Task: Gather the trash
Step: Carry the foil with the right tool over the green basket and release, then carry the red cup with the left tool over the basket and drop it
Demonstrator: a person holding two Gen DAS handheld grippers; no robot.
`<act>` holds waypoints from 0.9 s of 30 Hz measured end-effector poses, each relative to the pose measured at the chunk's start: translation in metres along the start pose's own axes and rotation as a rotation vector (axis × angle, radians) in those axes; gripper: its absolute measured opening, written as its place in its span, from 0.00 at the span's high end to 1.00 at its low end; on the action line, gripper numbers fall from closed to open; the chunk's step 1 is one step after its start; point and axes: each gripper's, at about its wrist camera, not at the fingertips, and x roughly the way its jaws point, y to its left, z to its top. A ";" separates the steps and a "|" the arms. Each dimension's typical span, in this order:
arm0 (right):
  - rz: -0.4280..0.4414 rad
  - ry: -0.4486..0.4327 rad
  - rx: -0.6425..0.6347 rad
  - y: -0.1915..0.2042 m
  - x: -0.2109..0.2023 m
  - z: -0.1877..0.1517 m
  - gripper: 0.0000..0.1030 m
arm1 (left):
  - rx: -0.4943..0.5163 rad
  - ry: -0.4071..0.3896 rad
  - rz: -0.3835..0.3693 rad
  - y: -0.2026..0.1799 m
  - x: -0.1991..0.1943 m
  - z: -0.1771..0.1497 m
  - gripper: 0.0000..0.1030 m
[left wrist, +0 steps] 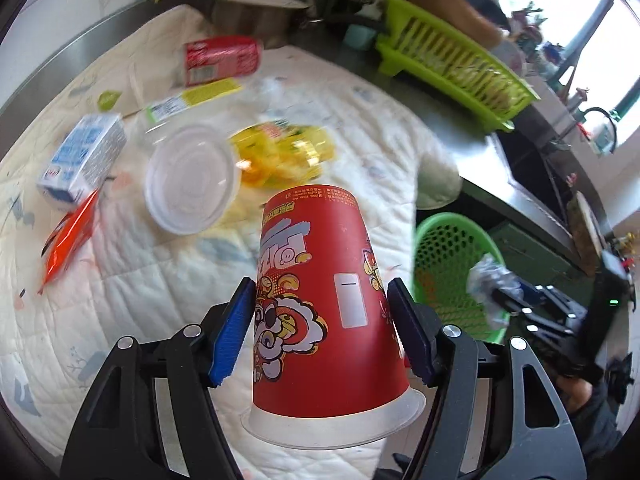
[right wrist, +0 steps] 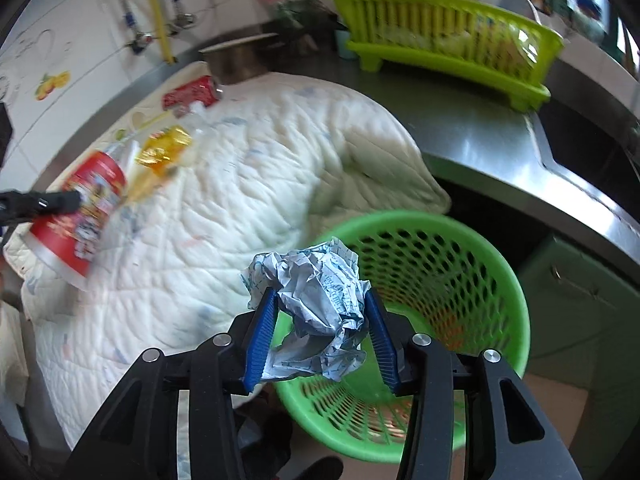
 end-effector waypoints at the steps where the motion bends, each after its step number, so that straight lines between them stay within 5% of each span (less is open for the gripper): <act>1: -0.029 0.007 0.010 -0.007 0.002 -0.004 0.56 | 0.011 -0.003 -0.015 -0.008 0.001 0.001 0.36; 5: -0.059 0.024 0.071 -0.033 0.005 -0.014 0.54 | 0.076 0.001 -0.083 -0.047 0.014 0.002 0.36; 7: -0.076 0.018 0.091 -0.042 0.003 -0.017 0.39 | 0.107 0.011 -0.107 -0.067 0.025 0.002 0.36; 12: -0.089 -0.022 0.145 -0.058 -0.019 -0.025 0.31 | 0.165 0.040 -0.159 -0.109 0.054 0.003 0.35; 21: -0.108 -0.097 0.164 -0.060 -0.066 -0.041 0.25 | 0.219 0.094 -0.210 -0.166 0.093 -0.003 0.33; 27: -0.113 -0.130 0.167 -0.058 -0.082 -0.048 0.24 | 0.219 0.089 -0.260 -0.181 0.100 -0.009 0.22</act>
